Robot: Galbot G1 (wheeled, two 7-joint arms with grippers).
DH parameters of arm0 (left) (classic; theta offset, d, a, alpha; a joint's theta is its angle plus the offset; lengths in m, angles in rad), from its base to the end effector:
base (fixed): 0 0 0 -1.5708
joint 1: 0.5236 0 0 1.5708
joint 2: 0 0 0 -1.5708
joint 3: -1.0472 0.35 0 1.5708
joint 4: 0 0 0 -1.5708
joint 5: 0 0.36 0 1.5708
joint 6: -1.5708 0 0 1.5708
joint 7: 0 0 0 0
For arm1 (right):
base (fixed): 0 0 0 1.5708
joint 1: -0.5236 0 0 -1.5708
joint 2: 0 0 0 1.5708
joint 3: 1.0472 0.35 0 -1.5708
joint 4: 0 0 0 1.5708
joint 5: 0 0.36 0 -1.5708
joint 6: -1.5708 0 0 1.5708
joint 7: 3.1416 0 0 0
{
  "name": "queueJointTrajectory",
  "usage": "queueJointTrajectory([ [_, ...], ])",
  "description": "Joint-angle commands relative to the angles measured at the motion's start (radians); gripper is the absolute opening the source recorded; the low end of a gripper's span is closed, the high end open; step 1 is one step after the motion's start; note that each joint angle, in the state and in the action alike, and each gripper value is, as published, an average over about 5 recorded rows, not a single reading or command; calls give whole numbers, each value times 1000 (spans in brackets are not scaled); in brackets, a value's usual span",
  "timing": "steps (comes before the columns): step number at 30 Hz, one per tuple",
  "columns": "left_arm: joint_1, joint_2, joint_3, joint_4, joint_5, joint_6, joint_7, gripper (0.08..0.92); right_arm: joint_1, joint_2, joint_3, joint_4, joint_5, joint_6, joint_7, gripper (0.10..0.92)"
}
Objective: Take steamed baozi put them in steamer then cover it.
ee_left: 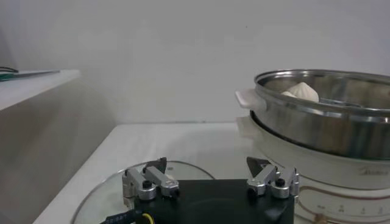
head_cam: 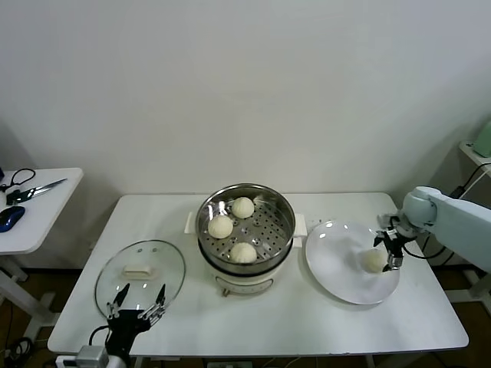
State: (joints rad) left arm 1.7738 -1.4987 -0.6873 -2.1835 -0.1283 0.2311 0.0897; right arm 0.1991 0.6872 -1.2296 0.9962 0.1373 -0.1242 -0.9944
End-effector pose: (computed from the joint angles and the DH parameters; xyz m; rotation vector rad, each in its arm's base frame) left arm 0.1247 0.0582 -0.2970 0.0067 -2.8082 -0.0063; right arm 0.5283 -0.2333 -0.2356 1.1473 -1.2986 1.2542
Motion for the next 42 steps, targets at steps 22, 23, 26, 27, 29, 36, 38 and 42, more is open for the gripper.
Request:
queueJointTrajectory([
  [22, -6, -2, 3, -6, 2, 1, -2, 823, 386, 26, -323, 140, 148, -2, -26, 676],
  [23, -7, -3, 5, -7, 3, 1, -2, 823, 447, 35, -369, 160, 178, -1, -28, 670],
  [26, -11, -4, 9, -10, 4, 2, -1, 823, 631, 75, -497, 218, 288, -2, -38, 663],
  [27, -11, -4, 10, -11, 4, 3, -1, 823, 688, 93, -529, 237, 328, -3, -44, 663],
  [29, -11, -3, 10, -14, 4, 3, -1, 823, 795, 130, -576, 273, 401, -7, -58, 664],
  [36, -15, 5, 11, -20, 1, 4, -1, 823, 1004, 270, -574, 381, 627, -74, -53, 665],
  [38, -18, 7, 13, -22, 1, 5, 0, 823, 1005, 312, -544, 408, 675, -104, -32, 665],
  [42, -21, 9, 22, -26, 1, 8, 0, 823, 952, 383, -482, 433, 714, -154, 20, 665],
])
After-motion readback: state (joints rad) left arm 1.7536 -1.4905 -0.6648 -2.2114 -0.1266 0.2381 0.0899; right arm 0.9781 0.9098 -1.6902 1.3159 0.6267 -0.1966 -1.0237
